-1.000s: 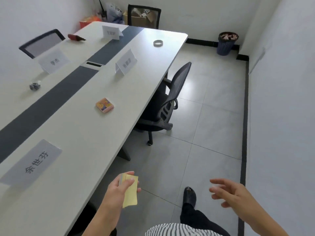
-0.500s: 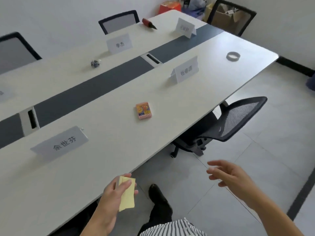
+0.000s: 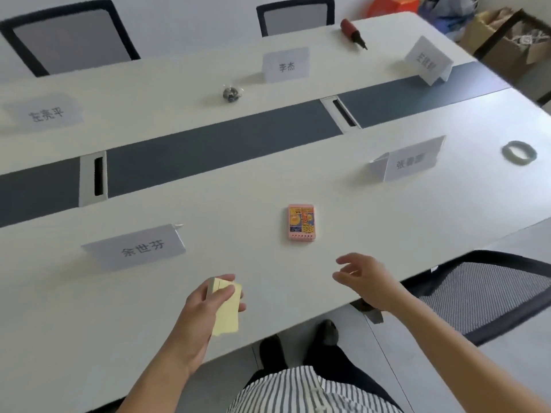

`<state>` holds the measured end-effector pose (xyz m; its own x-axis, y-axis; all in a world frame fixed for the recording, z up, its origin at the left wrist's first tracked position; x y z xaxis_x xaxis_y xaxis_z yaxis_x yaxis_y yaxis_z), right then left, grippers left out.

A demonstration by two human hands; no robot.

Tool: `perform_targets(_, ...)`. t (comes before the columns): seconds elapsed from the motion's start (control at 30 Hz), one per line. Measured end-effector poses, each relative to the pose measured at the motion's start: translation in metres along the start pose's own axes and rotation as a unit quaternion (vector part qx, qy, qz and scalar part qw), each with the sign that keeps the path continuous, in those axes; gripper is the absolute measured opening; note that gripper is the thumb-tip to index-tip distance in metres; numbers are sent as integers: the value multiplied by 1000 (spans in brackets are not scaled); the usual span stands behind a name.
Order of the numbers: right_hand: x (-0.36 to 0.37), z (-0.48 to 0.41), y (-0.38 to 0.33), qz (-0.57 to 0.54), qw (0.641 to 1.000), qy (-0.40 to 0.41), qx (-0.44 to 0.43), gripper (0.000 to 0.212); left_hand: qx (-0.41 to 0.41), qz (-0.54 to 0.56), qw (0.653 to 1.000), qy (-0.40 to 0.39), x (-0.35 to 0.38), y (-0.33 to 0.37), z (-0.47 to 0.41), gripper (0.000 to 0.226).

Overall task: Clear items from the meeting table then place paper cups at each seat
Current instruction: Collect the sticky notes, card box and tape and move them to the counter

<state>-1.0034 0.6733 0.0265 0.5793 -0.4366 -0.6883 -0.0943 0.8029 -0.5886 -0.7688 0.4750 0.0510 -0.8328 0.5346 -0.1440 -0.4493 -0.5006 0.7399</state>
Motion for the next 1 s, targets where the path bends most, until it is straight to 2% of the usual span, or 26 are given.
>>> perform_targets(0.1,18,-73,-23,169,978,28,-118,52,-37,33,998,45,-5,-4,-5,20)
perform_targets(0.2,46,-135,-44,265,940,21,-211,72,-72,63,991,89,-6,-13,1,21)
perform_targets(0.33,79,-186,-51,317,916,-44,-243,102,-112,73,982,130,-4,-26,8,22)
perform_targets(0.5,94,-189,-54,324,907,-21,-269,97,-143,93,971,165,-4,-34,8,23)
perform_targets(0.63,91,-185,-57,281,935,17,-215,95,-148,93,971,161,3,-30,1,22)
perform_targets(0.73,89,-183,-60,219,958,21,-185,84,-136,89,976,147,4,-23,-4,22)
perform_targets(0.83,84,-181,-45,70,996,18,-48,63,-120,80,981,129,1,-16,-6,23)
perform_targets(0.9,78,-174,-34,-58,996,7,60,53,-108,73,984,120,-4,-13,-6,23)
perform_targets(1.0,61,-156,-24,-185,974,4,134,38,-92,61,989,103,-10,-11,-7,21)
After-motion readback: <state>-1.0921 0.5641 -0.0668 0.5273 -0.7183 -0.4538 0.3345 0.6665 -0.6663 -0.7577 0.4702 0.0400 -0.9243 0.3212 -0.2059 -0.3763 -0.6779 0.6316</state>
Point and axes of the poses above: each hand's wrist, its own z-axis away from the middle knuckle, its own x-axis out of the palm, y = z × x, the point moved 5 cm from there along -z, towards the middle knuckle, and after that the axes turned 15 degrees about y, right-handed, at the moved point
